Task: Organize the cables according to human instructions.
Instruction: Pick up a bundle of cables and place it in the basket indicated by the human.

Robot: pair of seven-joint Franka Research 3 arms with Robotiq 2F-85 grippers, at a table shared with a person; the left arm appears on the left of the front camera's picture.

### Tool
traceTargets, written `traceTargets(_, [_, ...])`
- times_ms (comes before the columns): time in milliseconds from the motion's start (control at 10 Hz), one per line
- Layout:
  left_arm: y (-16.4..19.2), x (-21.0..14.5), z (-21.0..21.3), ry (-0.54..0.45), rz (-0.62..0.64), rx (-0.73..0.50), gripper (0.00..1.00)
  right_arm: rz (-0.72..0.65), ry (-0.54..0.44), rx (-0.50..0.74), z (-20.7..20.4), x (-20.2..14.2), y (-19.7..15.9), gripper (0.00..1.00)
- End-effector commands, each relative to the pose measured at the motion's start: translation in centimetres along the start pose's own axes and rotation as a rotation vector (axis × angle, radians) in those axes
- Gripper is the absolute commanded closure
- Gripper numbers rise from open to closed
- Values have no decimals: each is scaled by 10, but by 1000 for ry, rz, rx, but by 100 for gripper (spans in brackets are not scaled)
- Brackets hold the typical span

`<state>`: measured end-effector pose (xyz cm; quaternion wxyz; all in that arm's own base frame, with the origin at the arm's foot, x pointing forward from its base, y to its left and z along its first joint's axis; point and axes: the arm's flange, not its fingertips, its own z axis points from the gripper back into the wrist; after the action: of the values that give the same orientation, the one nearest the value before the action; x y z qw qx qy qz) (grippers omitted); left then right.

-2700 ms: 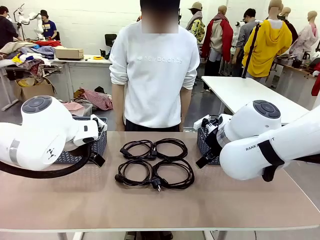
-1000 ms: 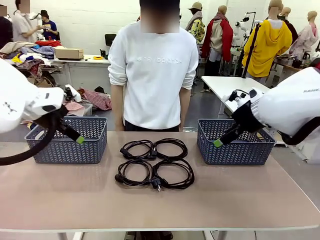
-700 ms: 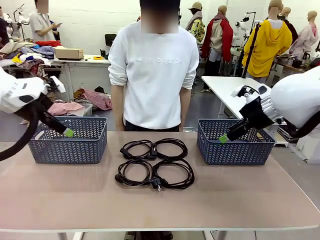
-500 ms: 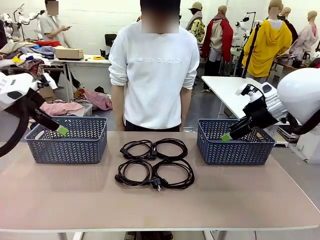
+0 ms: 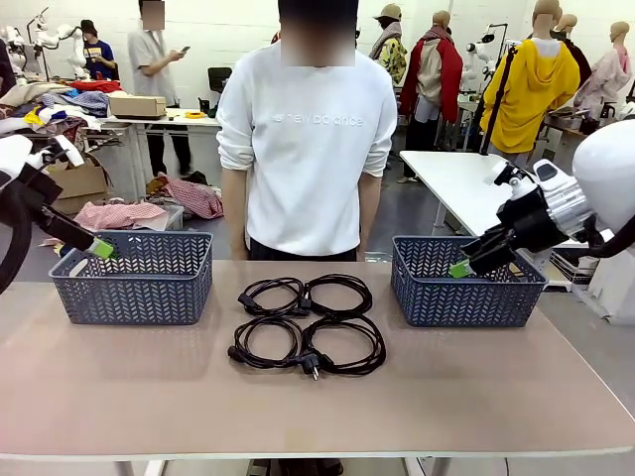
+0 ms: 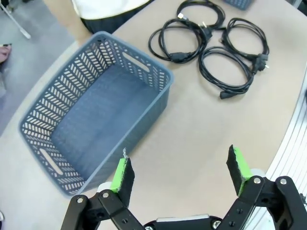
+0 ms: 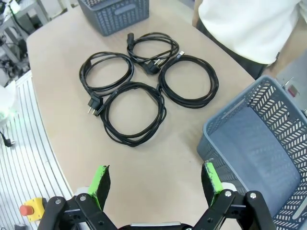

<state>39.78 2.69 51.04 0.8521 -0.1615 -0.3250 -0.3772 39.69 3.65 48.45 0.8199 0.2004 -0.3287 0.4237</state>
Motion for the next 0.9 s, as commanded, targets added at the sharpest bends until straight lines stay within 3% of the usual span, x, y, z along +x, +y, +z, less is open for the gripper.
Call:
traceTargets(0, [-6,4,-5,4,-18,-13,0,-13,-1,-1,-1,0,-1,0])
traceTargets(800, [-6,4,-5,4,-18,-13,0,-13,-1,-1,-1,0,-1,0])
